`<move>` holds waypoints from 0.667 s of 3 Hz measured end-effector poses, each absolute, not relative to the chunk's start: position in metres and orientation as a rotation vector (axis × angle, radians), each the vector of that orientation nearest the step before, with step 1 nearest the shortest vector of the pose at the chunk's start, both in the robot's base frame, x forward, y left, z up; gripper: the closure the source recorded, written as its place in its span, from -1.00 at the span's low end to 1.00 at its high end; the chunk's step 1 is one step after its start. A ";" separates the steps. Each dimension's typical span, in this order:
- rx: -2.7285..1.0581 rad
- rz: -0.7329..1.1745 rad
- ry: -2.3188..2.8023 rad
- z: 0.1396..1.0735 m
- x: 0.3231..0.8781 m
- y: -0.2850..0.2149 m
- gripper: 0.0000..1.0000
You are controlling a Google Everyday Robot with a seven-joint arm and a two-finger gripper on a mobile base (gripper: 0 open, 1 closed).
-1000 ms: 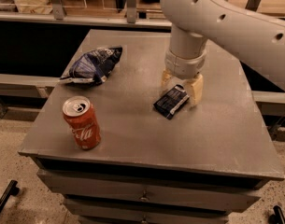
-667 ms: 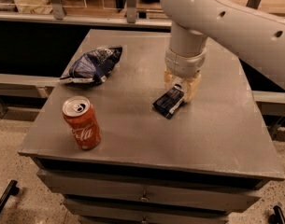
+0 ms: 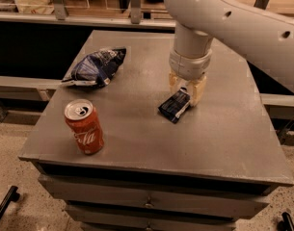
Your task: Move rxbar blueberry near blue chip bag
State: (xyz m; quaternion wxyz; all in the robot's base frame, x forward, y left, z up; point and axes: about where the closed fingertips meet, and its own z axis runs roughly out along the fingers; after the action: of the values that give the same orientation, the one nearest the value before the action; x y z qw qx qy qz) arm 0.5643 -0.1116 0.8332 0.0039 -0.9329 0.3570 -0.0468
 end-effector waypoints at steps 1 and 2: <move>-2.839 -0.174 1.058 0.867 0.563 -0.111 1.00; -2.780 -0.211 1.010 0.901 0.567 -0.106 1.00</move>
Offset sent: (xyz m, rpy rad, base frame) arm 0.0005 0.0049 0.1028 0.1802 -0.1317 0.0564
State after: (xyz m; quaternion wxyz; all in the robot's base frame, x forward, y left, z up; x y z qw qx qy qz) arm 0.5672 -0.1058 0.9011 0.0878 -0.9339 0.3393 -0.0708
